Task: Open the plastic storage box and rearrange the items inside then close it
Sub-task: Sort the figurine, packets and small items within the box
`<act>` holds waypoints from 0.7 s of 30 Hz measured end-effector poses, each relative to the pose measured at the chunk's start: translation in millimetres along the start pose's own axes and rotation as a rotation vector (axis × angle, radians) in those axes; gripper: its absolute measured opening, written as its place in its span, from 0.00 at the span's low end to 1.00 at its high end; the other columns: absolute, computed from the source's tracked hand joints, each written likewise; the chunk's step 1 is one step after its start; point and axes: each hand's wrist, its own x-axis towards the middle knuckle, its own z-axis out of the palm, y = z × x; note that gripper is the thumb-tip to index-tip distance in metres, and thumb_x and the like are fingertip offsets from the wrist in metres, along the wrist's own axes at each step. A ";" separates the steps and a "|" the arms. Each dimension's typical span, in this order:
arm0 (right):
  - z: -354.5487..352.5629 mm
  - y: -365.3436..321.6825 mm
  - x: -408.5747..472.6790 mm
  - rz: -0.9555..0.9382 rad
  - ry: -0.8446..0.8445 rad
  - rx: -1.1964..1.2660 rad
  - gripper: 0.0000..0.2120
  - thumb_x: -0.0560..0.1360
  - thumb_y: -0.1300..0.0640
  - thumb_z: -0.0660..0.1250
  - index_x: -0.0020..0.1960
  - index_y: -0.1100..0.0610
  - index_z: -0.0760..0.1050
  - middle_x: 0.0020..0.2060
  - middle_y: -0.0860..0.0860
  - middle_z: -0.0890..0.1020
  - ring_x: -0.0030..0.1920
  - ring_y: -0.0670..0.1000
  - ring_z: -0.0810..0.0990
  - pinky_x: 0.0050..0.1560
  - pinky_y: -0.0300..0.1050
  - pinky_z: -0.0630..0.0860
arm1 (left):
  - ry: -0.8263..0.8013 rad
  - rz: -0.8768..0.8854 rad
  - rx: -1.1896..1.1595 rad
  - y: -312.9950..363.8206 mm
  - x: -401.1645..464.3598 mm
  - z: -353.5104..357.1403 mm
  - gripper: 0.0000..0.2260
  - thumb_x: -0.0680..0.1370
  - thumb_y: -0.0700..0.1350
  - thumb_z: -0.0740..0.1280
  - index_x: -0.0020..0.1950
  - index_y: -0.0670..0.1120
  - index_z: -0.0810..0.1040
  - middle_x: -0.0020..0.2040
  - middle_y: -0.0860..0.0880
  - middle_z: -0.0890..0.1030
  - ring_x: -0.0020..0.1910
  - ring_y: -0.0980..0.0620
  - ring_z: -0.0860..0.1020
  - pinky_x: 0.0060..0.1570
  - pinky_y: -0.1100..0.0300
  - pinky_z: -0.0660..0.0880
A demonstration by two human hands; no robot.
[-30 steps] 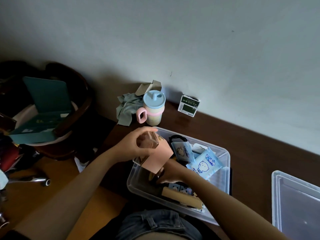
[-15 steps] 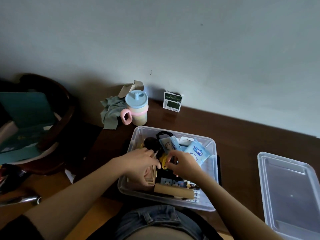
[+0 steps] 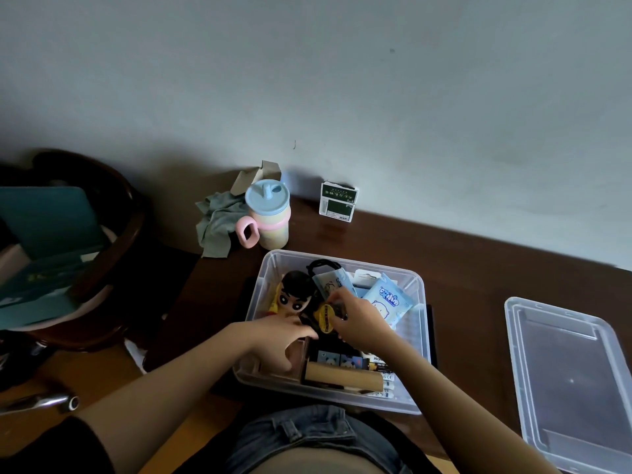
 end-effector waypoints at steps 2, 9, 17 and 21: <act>-0.4 -0.7 0.6 0.017 -0.014 -0.021 0.14 0.77 0.55 0.60 0.62 0.52 0.69 0.56 0.54 0.80 0.43 0.52 0.81 0.45 0.47 0.81 | -0.013 -0.041 -0.074 -1.5 1.1 -1.7 0.33 0.75 0.46 0.65 0.77 0.50 0.55 0.63 0.45 0.73 0.53 0.48 0.74 0.48 0.55 0.73; 2.3 2.5 1.2 0.024 -0.034 -0.078 0.14 0.77 0.55 0.60 0.63 0.51 0.70 0.56 0.54 0.79 0.42 0.49 0.78 0.39 0.40 0.76 | -0.114 -0.219 -0.051 -1.3 16.3 -3.6 0.25 0.80 0.59 0.56 0.67 0.40 0.67 0.59 0.43 0.76 0.47 0.49 0.73 0.46 0.58 0.69; 4.6 6.6 0.2 0.026 -0.023 -0.060 0.14 0.77 0.54 0.60 0.62 0.50 0.70 0.53 0.53 0.80 0.44 0.50 0.79 0.45 0.45 0.80 | -0.138 -0.327 -0.199 -7.2 32.6 -1.2 0.30 0.82 0.59 0.47 0.78 0.42 0.55 0.75 0.43 0.63 0.72 0.46 0.63 0.68 0.56 0.61; 5.9 7.4 -1.0 0.020 -0.007 -0.045 0.14 0.77 0.54 0.60 0.62 0.50 0.71 0.52 0.53 0.81 0.44 0.51 0.80 0.46 0.48 0.80 | 0.069 -0.297 -0.174 -6.3 33.0 0.8 0.18 0.84 0.43 0.47 0.69 0.40 0.67 0.48 0.42 0.74 0.46 0.44 0.74 0.43 0.53 0.69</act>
